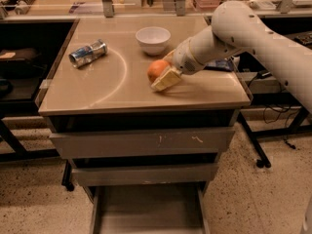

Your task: Place orange into bottom drawer

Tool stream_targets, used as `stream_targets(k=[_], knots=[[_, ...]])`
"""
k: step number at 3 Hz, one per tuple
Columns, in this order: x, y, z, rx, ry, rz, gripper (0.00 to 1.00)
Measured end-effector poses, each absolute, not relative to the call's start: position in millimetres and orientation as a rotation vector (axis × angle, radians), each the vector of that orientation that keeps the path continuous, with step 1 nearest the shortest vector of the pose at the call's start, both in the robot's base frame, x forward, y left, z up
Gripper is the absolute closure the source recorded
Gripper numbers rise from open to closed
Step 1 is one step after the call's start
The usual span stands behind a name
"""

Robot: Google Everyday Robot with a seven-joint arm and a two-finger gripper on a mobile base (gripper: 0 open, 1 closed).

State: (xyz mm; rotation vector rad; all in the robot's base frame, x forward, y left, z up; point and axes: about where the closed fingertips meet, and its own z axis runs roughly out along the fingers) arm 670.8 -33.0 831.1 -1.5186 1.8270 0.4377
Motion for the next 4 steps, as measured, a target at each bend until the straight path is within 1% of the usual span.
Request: stream_targets(k=[1,2,3,4], knots=[[671,-33,831,-1.519,1.827,0.438,0.87],[669,-31,831,-1.523,1.822,0.437,1.00],[644,-38,837,-1.537,1.797,0.404,1.00],[577,-50,864,-1.547,1.702,0.323,1.00]])
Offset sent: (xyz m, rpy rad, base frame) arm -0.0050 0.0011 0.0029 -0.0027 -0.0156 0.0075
